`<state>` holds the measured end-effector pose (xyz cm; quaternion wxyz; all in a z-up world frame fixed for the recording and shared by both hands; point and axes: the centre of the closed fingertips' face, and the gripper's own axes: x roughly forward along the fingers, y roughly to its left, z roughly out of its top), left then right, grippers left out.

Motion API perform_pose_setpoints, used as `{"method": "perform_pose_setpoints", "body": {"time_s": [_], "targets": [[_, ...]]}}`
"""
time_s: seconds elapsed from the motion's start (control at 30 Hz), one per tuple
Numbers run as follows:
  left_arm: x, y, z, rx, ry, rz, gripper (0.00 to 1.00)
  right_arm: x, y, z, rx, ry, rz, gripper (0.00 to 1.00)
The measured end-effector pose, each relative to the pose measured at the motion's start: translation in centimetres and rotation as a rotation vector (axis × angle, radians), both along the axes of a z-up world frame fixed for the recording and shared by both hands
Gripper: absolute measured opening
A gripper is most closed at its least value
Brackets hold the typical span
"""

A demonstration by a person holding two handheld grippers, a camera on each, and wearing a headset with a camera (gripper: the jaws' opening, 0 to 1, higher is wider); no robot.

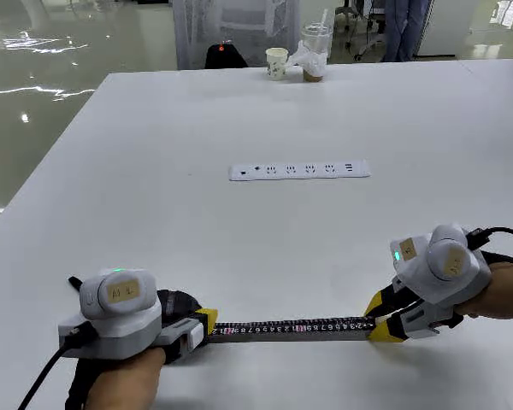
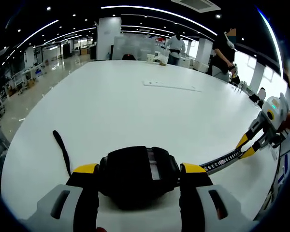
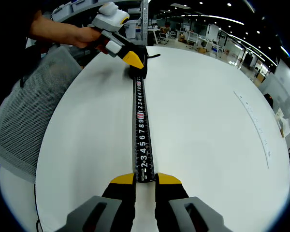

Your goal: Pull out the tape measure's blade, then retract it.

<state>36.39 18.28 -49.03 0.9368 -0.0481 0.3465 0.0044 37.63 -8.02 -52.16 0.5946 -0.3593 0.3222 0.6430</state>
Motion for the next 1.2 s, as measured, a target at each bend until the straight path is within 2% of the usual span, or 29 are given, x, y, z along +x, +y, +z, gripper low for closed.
{"method": "perform_pose_setpoints", "body": {"time_s": [0.23, 0.5, 0.67, 0.97, 1.2], "targets": [[0.02, 0.03, -0.04, 0.007, 0.006, 0.001, 0.62, 0.00, -0.05, -0.05, -0.001, 0.003, 0.002, 0.11], [-0.11, -0.05, -0.29, 0.031, 0.058, -0.003, 0.61, -0.06, -0.03, 0.00, -0.005, 0.001, 0.003, 0.10], [-0.15, -0.08, -0.35, 0.036, 0.073, -0.012, 0.60, -0.02, -0.06, -0.05, -0.007, 0.000, 0.003, 0.10], [-0.30, 0.07, -0.31, 0.061, 0.081, -0.013, 0.57, -0.06, -0.01, -0.05, -0.015, -0.004, 0.009, 0.10], [-0.29, 0.04, -0.30, 0.049, 0.081, -0.019, 0.57, -0.11, -0.02, -0.01, -0.018, -0.006, 0.010, 0.10]]}}
